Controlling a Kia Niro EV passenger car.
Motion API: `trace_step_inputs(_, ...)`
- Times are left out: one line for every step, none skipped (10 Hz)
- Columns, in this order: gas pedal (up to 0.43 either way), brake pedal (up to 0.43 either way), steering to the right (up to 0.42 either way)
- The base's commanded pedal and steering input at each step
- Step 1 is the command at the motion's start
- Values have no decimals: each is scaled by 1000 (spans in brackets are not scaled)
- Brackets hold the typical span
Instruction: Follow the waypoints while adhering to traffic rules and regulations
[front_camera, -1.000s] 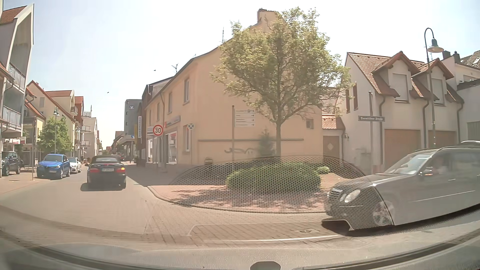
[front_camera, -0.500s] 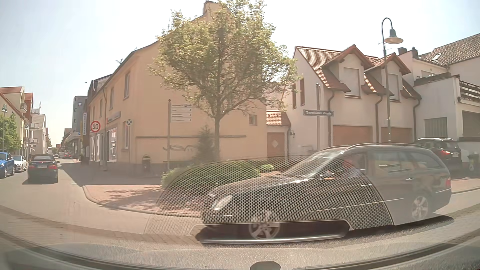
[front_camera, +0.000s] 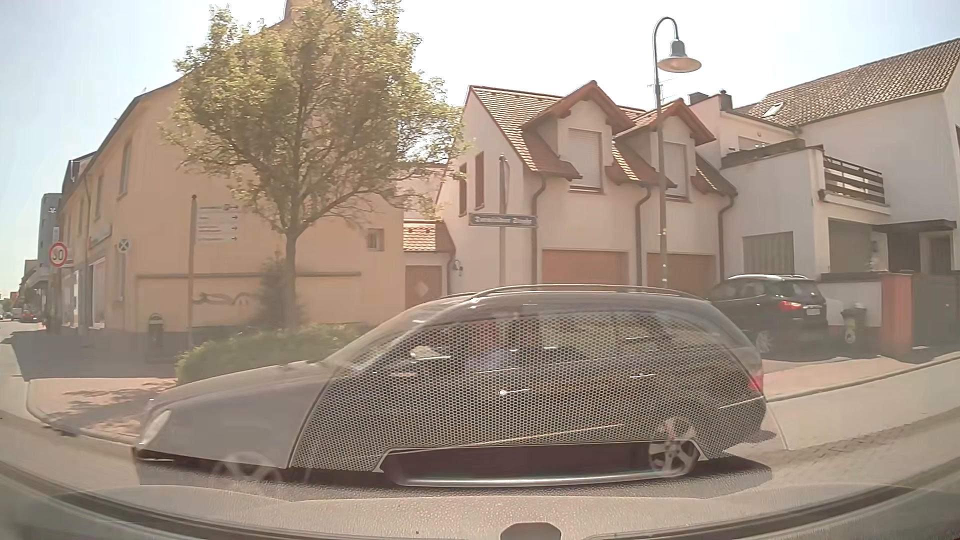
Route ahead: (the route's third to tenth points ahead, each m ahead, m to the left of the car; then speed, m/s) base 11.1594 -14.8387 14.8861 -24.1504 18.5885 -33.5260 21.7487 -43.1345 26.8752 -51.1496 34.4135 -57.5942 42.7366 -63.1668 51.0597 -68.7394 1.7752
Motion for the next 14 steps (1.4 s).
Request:
trace_step_inputs(0,0,885)
trace_step_inputs(0,0,884)
trace_step_inputs(0,0,883)
trace_step_inputs(0,0,881)
trace_step_inputs(0,0,878)
trace_step_inputs(0,0,872)
trace_step_inputs(0,0,867)
trace_step_inputs(8,0,866)
trace_step_inputs(8,0,863)
trace_step_inputs(20,0,858)
trace_step_inputs(28,0,855)
trace_step_inputs(28,0,853)
trace_step_inputs(28,0,850)
trace_step_inputs(28,0,842)
